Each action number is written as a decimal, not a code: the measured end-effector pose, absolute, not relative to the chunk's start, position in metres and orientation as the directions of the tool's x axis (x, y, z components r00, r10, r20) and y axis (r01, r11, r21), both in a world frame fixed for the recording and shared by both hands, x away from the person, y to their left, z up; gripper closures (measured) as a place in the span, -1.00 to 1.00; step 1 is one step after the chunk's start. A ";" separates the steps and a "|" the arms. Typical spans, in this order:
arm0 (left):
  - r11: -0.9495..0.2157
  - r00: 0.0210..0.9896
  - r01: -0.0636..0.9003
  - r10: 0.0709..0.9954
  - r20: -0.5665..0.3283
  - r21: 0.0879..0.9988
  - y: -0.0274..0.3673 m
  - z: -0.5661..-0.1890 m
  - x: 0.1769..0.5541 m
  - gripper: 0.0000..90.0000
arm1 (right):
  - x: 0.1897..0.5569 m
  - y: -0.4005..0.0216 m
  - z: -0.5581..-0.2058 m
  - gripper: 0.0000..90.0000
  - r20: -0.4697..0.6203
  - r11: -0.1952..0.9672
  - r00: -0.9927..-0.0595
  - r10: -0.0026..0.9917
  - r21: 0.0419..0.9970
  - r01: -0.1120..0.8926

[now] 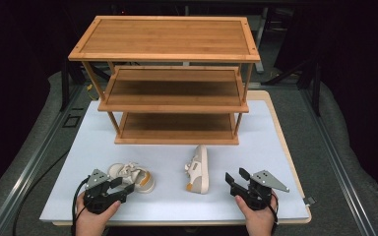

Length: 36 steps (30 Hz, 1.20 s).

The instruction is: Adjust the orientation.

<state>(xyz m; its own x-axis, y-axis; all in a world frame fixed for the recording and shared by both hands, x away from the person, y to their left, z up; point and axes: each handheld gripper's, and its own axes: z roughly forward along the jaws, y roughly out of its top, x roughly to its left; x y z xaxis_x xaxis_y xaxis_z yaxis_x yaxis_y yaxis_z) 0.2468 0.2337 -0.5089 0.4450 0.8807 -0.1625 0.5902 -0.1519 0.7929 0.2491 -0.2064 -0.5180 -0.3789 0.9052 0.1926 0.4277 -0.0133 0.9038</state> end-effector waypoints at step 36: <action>-0.152 0.375 0.621 0.919 -0.121 0.769 0.249 -0.511 0.255 0.08 | 0.250 -0.205 -0.519 -0.06 0.195 -0.010 -0.387 0.901 0.902 0.431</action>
<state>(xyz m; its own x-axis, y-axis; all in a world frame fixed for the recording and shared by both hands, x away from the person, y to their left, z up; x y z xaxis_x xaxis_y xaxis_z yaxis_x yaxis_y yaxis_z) 0.2551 0.2490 -0.5108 0.3748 0.9192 -0.1206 0.6208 -0.1522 0.7690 0.2498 -0.2047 -0.5188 -0.3873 0.9011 0.1950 0.4309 -0.0101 0.9023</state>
